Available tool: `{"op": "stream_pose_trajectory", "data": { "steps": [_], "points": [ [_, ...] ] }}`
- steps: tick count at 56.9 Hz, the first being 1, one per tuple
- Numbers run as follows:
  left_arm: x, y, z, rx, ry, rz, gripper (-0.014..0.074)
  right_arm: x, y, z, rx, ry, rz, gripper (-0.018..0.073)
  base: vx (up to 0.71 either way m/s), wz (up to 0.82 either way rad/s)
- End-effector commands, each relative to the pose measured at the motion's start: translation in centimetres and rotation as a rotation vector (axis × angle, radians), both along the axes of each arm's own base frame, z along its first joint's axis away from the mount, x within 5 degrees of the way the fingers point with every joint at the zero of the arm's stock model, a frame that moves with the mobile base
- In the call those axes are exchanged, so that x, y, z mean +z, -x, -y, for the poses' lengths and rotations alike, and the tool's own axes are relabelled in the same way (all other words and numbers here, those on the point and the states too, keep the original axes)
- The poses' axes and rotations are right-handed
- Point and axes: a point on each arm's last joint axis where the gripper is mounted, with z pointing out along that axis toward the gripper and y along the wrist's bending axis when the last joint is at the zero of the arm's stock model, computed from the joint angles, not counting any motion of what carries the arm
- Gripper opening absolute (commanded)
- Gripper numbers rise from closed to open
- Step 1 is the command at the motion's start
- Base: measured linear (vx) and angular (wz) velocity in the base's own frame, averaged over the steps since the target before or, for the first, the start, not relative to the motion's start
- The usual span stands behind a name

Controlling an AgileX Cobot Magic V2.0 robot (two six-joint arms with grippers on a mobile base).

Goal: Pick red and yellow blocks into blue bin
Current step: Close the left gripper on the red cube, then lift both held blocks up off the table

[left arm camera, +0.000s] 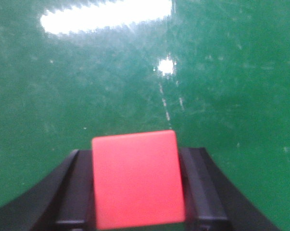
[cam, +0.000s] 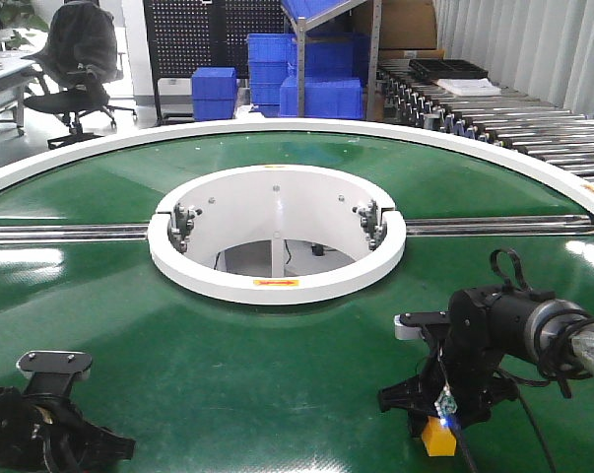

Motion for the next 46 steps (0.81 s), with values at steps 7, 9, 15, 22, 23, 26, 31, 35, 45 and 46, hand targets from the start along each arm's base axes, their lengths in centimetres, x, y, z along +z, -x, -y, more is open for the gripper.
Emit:
{"op": "stream_pose_trajectory", "data": {
  "steps": [7,9,15,22,23,26,31,35,45,46],
  "points": [
    [2.7,-0.6,0.3,0.01,0.024,0.108,-0.001,3.9,-0.4,0.2,0.006,-0.015,0.129,-0.001,0.0,0.0],
    [3.0,-0.5,0.3,0.009,0.025,0.107,-0.0009,3.9,-0.4,0.2,0.007,-0.015,0.129,-0.001,0.0,0.0],
    [5.3,0.0,0.2,0.004,0.03,0.165,-0.0008,4.2,-0.1,0.3,0.02,-0.008,0.118,-0.001,0.0,0.0],
    [10.4,1.4,0.0,-0.001,0.047,0.319,-0.0006,6.3,0.6,0.4,0.1,0.015,0.145,-0.001,0.0,0.0],
    [11.1,1.7,0.0,-0.001,0.049,0.339,-0.0006,6.6,0.7,0.4,0.107,0.017,0.154,-0.001,0.0,0.0],
    [13.7,2.8,-0.2,-0.001,0.059,0.418,-0.0006,8.1,1.2,0.5,0.108,0.013,0.187,-0.001,0.0,0.0],
    [16.7,4.6,-0.5,-0.004,0.068,0.503,-0.0006,11.0,2.1,0.6,0.102,-0.009,0.255,-0.001,0.0,0.0],
    [19.2,6.6,-0.7,-0.014,0.066,0.568,-0.0006,13.5,3.3,0.5,0.13,-0.017,0.318,-0.001,0.0,0.0],
    [22.4,10.9,-1.4,-0.053,0.017,0.616,-0.0006,18.6,8.2,-0.3,0.205,-0.038,0.547,-0.001,0.0,0.0],
    [22.6,11.4,-1.5,-0.053,0.018,0.624,-0.0006,18.9,8.8,-0.4,0.21,-0.042,0.569,-0.001,0.0,0.0]
  ]
}}
